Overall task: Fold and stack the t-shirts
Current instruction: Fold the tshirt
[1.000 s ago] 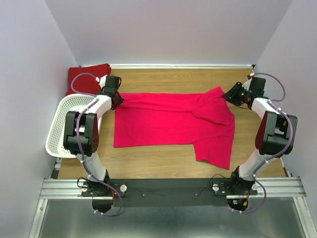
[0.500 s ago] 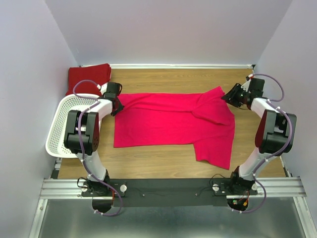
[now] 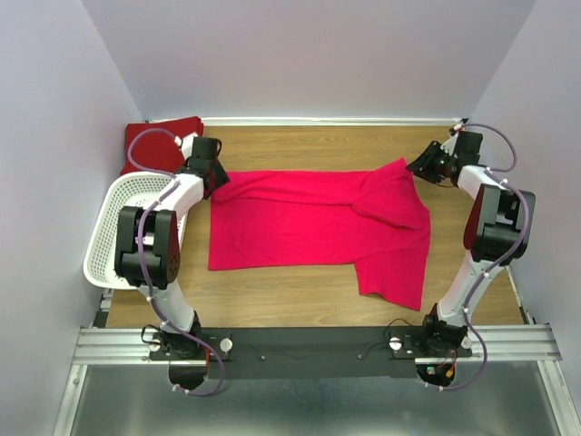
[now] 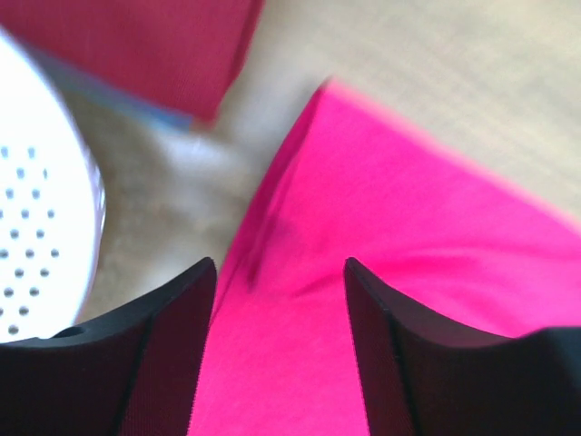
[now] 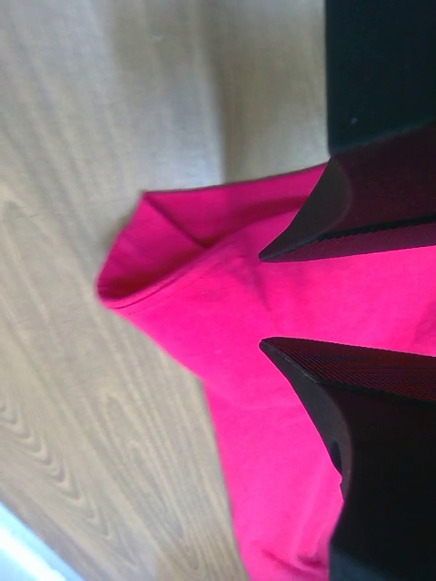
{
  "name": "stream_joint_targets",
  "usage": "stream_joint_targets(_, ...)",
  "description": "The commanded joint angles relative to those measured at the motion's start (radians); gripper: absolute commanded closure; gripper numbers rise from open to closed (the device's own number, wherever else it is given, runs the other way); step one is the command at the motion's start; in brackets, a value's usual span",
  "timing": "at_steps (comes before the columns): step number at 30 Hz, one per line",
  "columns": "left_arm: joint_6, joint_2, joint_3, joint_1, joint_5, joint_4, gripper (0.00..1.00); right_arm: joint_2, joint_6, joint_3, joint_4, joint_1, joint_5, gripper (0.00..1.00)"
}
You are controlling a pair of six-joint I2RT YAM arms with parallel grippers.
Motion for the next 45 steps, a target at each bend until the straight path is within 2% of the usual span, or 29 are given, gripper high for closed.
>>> stream_joint_targets(1,0.064,0.011,0.114,-0.026,-0.058,0.019,0.36,0.077,0.014,0.073,0.006,0.0,-0.036,0.53)
stream_joint_targets(6,0.102,0.148,0.231,-0.026,-0.035,0.024,0.45,0.152,0.017,0.151,0.009,0.0,-0.065,0.53)
stream_joint_targets(18,0.142,0.373,0.375,-0.024,0.014,0.002,0.51,0.304,0.035,0.3,0.012,0.0,-0.191,0.53)
stream_joint_targets(24,0.134,0.404,0.381,-0.013,0.03,-0.007,0.51,0.335,0.044,0.317,0.015,0.0,-0.24,0.53)
stream_joint_targets(29,0.126,0.41,0.381,-0.006,0.033,-0.012,0.52,0.348,0.072,0.32,0.022,0.0,-0.219,0.55)
stream_joint_targets(32,0.114,0.413,0.386,0.002,0.045,-0.027,0.52,0.332,0.083,0.28,0.026,-0.003,-0.15,0.65)
stream_joint_targets(33,0.111,0.412,0.38,0.006,0.048,-0.028,0.52,0.3,0.084,0.264,0.031,-0.005,-0.126,0.75)
stream_joint_targets(34,0.111,0.409,0.377,0.009,0.059,-0.027,0.52,0.284,0.087,0.225,0.037,-0.008,-0.072,0.79)
stream_joint_targets(39,0.111,0.403,0.363,0.025,0.085,-0.019,0.52,0.189,0.084,0.132,0.057,-0.023,0.062,0.92)
stream_joint_targets(45,0.107,0.403,0.362,0.04,0.102,-0.028,0.53,0.154,0.084,0.095,0.075,-0.04,0.122,0.94)
